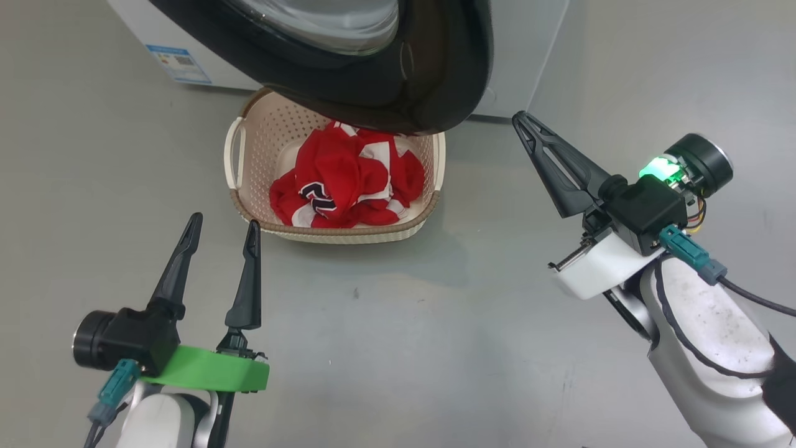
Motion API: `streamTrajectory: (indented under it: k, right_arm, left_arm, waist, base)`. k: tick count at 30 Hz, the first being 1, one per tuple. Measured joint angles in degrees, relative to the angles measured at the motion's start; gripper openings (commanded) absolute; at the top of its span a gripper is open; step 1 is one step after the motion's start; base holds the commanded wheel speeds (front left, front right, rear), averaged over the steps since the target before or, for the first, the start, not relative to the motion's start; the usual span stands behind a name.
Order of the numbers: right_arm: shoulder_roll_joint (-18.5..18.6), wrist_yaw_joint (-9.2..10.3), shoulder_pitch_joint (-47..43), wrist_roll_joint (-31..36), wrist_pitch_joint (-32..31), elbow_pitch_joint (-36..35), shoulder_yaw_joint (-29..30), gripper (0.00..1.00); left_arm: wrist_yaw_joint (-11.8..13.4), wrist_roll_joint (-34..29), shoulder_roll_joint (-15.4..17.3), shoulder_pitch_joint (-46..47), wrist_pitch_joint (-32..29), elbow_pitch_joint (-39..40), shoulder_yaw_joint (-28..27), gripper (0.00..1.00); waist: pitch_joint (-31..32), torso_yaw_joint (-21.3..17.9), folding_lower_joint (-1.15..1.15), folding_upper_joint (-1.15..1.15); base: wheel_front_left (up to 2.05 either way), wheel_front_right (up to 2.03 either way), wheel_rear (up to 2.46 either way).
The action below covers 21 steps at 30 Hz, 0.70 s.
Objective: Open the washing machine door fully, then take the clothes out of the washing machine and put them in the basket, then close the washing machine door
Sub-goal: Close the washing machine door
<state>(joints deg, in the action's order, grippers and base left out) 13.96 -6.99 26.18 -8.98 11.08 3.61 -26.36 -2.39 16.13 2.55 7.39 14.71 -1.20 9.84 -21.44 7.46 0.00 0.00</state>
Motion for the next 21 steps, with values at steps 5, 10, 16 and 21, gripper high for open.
streamTrajectory:
  k: [5, 10, 16, 21]
  right_arm:
    - [3.24, 0.00, 3.60, -0.42, -1.29, 0.69, -3.49, 0.00]
    - [5.06, 0.00, 7.22, -2.21, -1.94, 1.69, -4.04, 0.00]
    - [7.11, 0.00, 10.74, -4.93, -2.47, 3.01, -4.14, 0.00]
    - [8.11, -0.41, 13.08, -6.15, -2.47, 3.85, -3.72, 0.00]
  left_arm:
    - [-0.26, 0.00, -0.12, 1.81, 0.00, -0.40, 1.21, 1.00]
    - [-0.37, 0.01, -0.27, 2.86, 0.00, -0.90, 1.70, 1.00]
    - [-0.37, 0.01, -0.41, 3.78, 0.00, -1.37, 2.49, 1.00]
    - [-0.33, 0.70, -0.45, 4.39, 0.00, -1.36, 3.33, 1.00]
  waist:
    - [-2.73, 2.76, 0.00, 0.00]
    - [-5.21, 5.35, 0.00, 0.00]
    - [-7.84, 7.81, 0.00, 0.00]
    - [-9.35, 8.99, 0.00, 0.00]
  base:
    - [0.00, 0.00, 0.00]
    - [0.00, 0.00, 0.00]
    - [0.00, 0.00, 0.00]
    - [0.00, 0.00, 0.00]
